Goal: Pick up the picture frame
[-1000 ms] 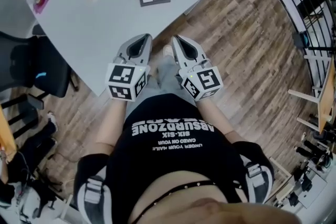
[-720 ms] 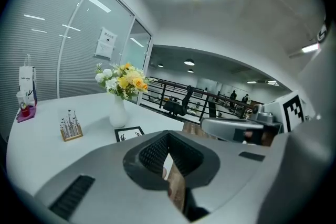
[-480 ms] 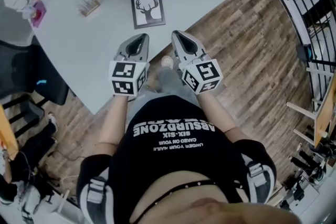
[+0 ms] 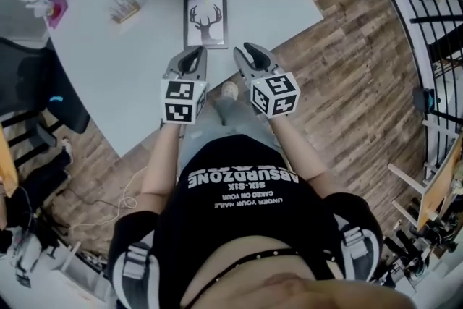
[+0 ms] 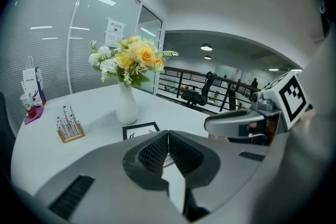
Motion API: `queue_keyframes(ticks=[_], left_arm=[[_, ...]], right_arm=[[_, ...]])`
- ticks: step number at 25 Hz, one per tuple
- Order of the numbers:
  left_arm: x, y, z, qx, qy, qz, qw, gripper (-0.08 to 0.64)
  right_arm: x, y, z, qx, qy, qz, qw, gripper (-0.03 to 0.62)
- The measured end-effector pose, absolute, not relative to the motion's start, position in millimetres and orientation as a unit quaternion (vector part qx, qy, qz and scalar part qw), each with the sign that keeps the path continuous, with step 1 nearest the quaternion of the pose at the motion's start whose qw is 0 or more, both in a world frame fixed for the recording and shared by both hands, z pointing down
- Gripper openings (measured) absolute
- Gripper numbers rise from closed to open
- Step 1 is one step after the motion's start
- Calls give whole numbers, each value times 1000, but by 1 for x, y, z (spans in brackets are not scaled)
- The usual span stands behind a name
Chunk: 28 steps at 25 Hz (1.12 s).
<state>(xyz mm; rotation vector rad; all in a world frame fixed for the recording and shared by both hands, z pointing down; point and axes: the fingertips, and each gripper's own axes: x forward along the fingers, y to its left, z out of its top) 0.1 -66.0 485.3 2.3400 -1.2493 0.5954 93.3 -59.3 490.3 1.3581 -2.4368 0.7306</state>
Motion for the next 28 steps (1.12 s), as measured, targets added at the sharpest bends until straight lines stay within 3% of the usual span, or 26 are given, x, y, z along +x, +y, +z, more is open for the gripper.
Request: queue_keyframes(ticks=[18,21,28], left_arm=[[-35,-122,549,793,-465,310,243,22],[-39,-129,560,790,-461,326,241,91],[-46,-141,592,786,-445,346,255,107]], right_arm=[[80,-119,551,465,-813,297,187,120],[78,-124,564,469,-805,304,200,124],[68,-135,596,472,-794,302,236,135]])
